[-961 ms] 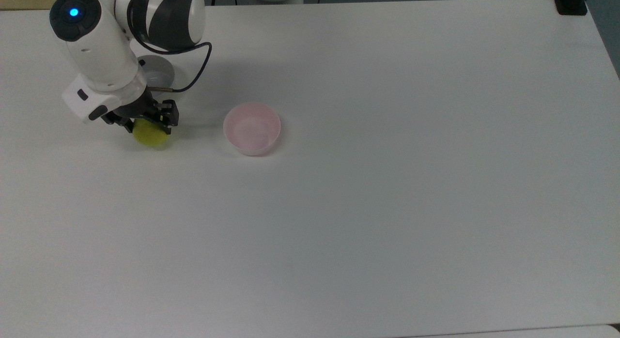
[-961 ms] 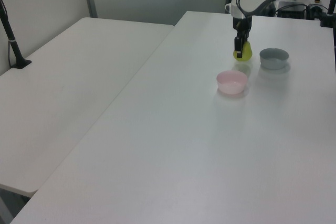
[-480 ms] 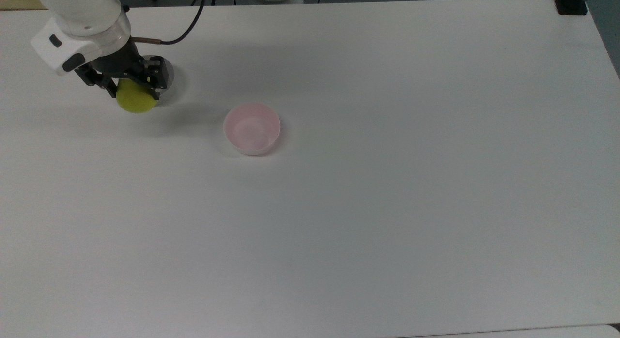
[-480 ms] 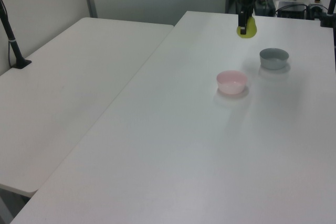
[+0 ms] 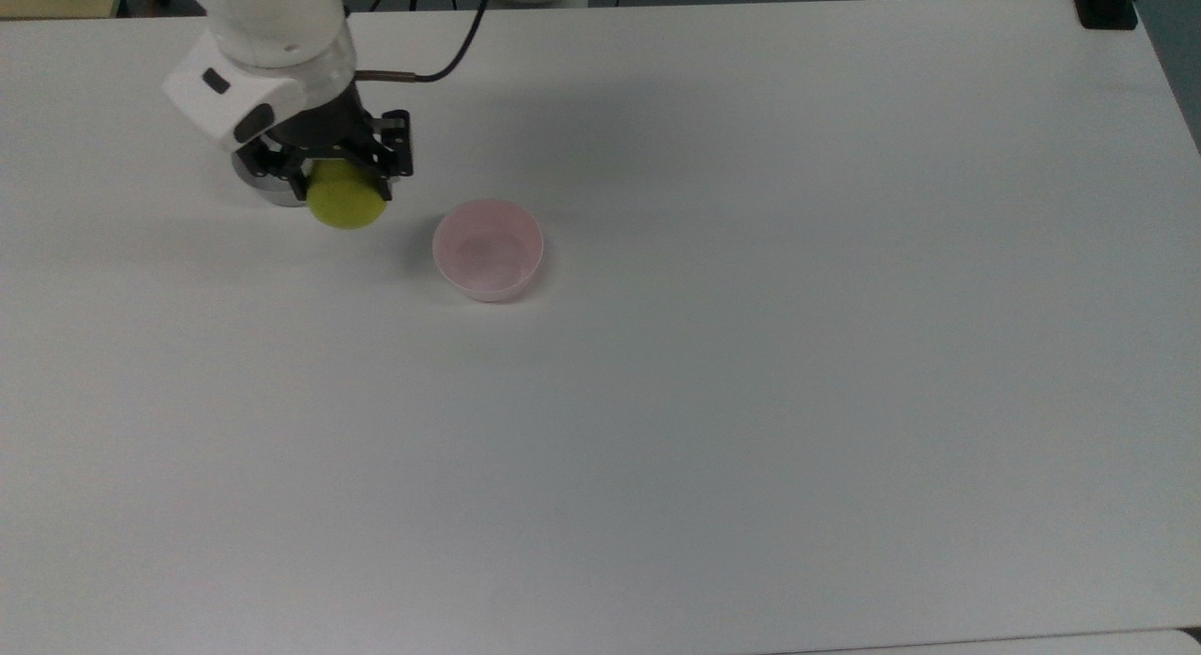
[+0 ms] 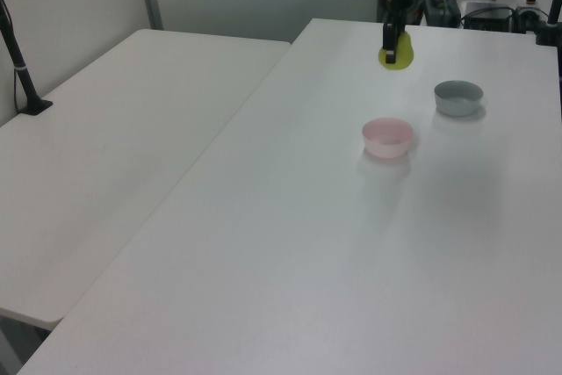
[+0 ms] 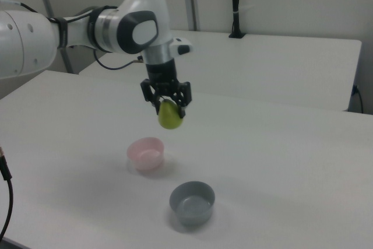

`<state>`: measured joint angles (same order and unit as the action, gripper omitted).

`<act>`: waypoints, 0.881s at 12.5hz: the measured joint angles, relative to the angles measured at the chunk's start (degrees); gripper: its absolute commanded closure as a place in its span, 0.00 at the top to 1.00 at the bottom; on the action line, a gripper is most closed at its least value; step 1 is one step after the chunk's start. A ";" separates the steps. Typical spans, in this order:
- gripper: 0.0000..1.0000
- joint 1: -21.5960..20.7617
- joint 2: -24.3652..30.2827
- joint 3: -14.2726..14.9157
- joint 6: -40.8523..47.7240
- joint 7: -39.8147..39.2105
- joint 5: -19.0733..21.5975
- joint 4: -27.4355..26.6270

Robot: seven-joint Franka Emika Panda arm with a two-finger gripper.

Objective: Place the pear in the bowl
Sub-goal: 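Lift the pear and carry it over the pink bowl, then lower the pear into the pink bowl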

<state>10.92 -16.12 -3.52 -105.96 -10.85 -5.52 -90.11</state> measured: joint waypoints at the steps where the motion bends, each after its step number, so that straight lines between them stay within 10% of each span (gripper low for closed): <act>1: 0.35 -1.57 0.02 -1.06 0.29 2.17 -0.22 -0.02; 5: 0.35 -3.98 0.07 -8.47 2.96 10.44 -2.39 -0.08; 11: 0.34 -5.54 0.03 -9.19 3.26 11.48 -3.94 -2.81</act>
<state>5.38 -16.09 -12.72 -102.69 0.63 -9.46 -92.92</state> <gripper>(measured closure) 0.238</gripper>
